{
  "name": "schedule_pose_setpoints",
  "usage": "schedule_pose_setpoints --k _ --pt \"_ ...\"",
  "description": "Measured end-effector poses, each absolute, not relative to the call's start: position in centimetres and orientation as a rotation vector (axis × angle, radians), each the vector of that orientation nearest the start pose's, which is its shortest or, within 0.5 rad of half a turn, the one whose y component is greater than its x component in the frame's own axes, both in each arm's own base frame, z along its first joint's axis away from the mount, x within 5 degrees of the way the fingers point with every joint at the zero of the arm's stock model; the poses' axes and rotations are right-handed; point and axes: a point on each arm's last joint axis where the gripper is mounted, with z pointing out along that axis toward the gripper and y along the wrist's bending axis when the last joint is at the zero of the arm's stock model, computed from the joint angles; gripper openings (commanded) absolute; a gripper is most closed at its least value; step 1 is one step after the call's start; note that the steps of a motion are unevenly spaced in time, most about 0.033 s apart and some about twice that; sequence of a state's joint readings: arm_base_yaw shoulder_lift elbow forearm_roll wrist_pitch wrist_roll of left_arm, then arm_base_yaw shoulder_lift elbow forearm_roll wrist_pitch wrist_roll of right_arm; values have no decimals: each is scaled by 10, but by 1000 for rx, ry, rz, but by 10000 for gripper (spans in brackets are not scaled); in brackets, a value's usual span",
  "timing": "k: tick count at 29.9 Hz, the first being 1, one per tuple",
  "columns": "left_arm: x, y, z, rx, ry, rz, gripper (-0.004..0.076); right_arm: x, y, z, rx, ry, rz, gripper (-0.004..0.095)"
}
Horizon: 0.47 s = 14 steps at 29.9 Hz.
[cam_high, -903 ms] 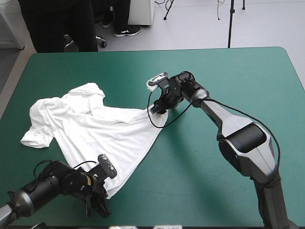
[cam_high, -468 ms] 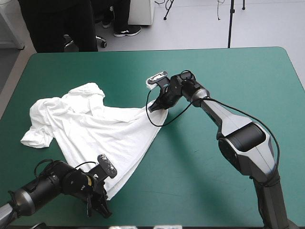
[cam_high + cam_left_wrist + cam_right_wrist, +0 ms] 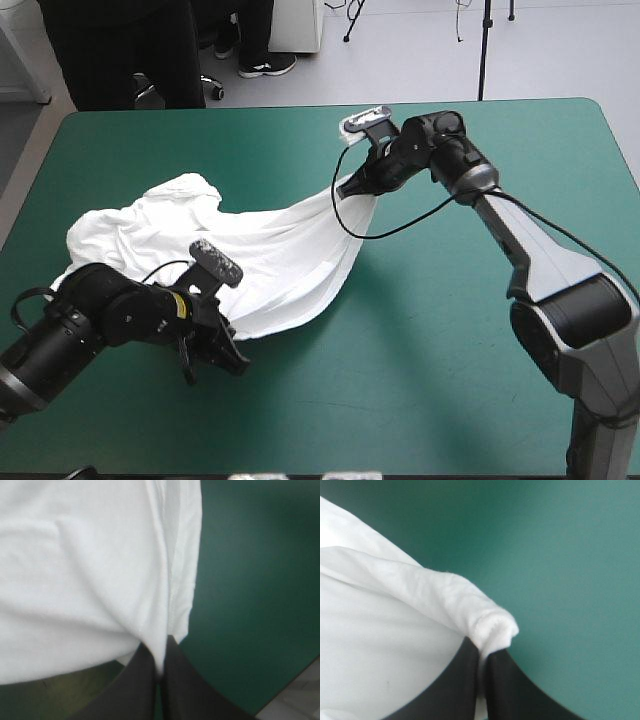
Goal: Fold the cloth
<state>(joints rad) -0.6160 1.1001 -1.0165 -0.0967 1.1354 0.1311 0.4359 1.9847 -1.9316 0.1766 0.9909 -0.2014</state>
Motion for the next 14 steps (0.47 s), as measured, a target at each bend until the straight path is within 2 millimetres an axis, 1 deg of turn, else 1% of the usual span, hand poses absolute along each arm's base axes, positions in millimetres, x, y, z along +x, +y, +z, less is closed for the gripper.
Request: schedule_pose_setpoints --k 1,3,4,7,11,14 --pt "157 -120 347 954 2510 -283 -9 395 197 343 -724 2387 322 -17" --pt "158 -121 369 938 2450 -296 -9 382 191 369 -711 2333 328 -17" --pt "157 -121 382 931 2422 -303 -9 372 186 387 -696 2295 334 -17" --pt "153 -118 414 916 2354 -320 -9 349 172 425 -660 2210 323 -17" --pt "145 -112 465 869 2200 -353 -9 308 148 479 -587 2068 286 -17" --pt "133 -104 506 820 2053 -383 -9 275 129 515 -513 1941 262 -17"
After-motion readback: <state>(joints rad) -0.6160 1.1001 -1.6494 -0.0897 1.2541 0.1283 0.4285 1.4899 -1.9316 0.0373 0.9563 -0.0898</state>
